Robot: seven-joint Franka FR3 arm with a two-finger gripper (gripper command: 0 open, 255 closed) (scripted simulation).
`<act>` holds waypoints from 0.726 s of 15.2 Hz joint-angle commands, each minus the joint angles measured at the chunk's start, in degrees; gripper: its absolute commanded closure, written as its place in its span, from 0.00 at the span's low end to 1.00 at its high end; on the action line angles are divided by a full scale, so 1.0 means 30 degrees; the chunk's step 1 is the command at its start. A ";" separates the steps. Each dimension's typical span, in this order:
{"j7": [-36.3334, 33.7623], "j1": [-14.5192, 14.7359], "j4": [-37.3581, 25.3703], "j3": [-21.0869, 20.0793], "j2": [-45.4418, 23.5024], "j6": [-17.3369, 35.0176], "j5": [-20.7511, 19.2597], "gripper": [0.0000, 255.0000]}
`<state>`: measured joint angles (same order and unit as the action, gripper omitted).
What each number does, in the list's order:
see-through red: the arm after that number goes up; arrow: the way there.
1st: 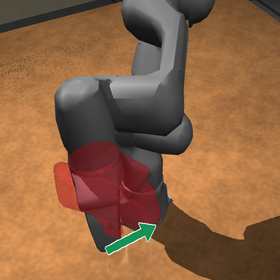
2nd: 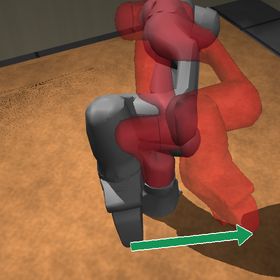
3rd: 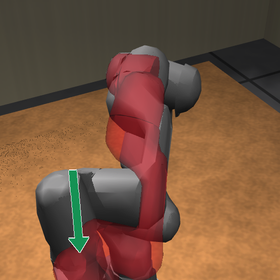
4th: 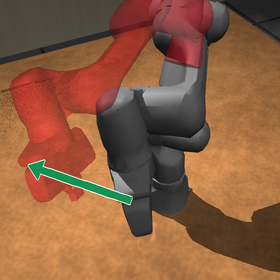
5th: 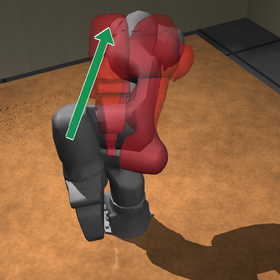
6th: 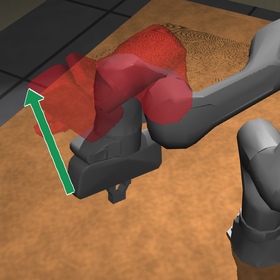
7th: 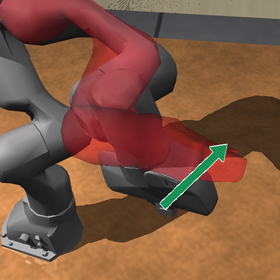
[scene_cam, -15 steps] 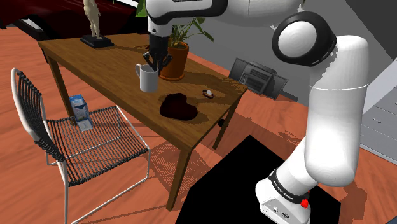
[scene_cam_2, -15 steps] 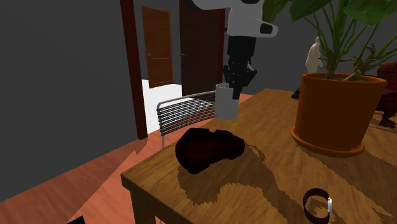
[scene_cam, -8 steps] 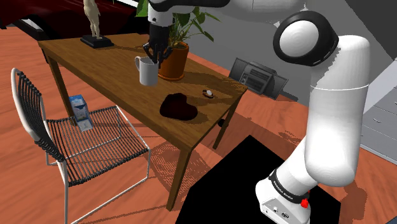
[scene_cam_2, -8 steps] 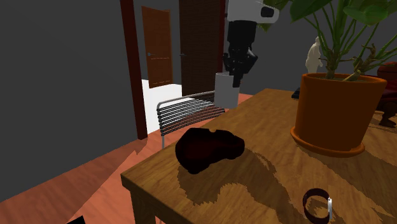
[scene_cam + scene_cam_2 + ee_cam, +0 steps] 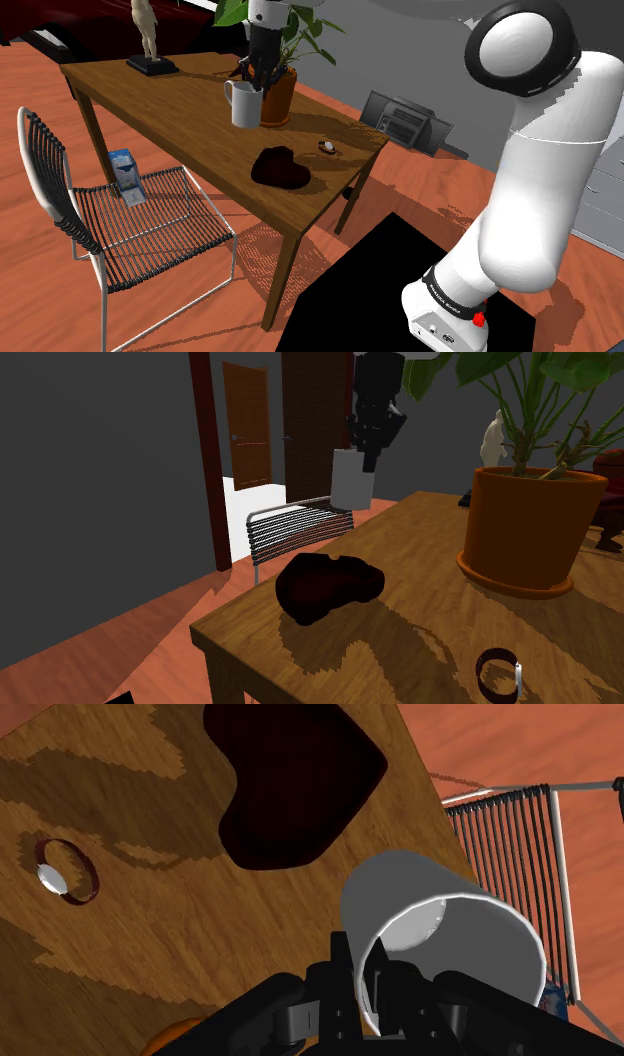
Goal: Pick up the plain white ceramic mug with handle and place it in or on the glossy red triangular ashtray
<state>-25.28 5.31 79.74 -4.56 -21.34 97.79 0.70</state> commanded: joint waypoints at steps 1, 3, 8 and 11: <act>0.0116 -0.0134 0.2361 -0.0005 0.1841 0.0516 0.0133 1.00; 0.0345 -0.0306 0.4330 0.0048 0.3498 0.0824 0.0263 1.00; 0.0844 -0.0588 0.7756 0.0227 0.6668 0.1071 0.0490 1.00; 0.0867 -0.0583 0.8459 0.0227 0.6613 0.1829 0.0493 1.00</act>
<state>-22.74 3.57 104.03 -3.88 -1.70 102.38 2.16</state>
